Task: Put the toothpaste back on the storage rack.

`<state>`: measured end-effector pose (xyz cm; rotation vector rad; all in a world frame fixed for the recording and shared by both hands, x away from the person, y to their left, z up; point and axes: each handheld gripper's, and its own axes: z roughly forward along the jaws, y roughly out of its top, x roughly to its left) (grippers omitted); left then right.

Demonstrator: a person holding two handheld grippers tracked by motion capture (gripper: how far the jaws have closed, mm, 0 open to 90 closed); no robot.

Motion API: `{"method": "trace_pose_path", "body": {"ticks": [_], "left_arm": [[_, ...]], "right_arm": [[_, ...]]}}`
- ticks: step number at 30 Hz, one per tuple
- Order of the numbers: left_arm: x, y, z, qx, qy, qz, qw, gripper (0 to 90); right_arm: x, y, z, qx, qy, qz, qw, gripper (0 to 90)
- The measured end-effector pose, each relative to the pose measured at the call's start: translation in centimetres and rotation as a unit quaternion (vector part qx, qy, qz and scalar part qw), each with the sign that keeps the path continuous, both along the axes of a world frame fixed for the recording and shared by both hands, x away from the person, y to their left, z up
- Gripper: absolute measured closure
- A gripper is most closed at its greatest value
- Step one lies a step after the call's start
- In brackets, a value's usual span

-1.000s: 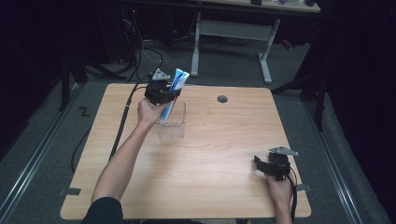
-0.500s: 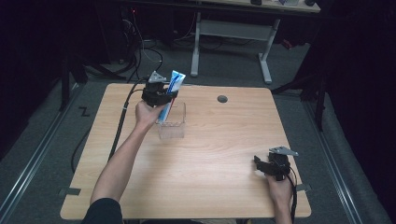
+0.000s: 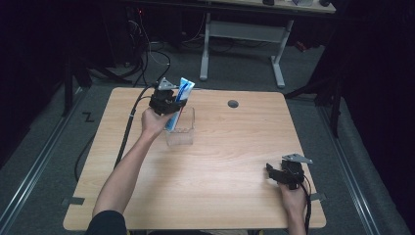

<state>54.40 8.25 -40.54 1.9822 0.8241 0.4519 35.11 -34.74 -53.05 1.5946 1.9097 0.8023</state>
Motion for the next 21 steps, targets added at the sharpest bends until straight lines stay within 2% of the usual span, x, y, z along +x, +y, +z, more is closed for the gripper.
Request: {"method": "trace_pose_path", "body": {"ticks": [12,21], "left_arm": [[-0.6,-0.2,-0.6,0.027,0.001,-0.010,0.9996,70.2],[-0.9,-0.8,-1.2,0.045,0.010,-0.017,0.9988,70.3]], "right_arm": [[0.0,0.0,0.0,0.000,0.000,0.000,1.0000,31.1],[0.0,0.0,0.0,-0.001,0.000,0.001,1.0000,31.1]]}}
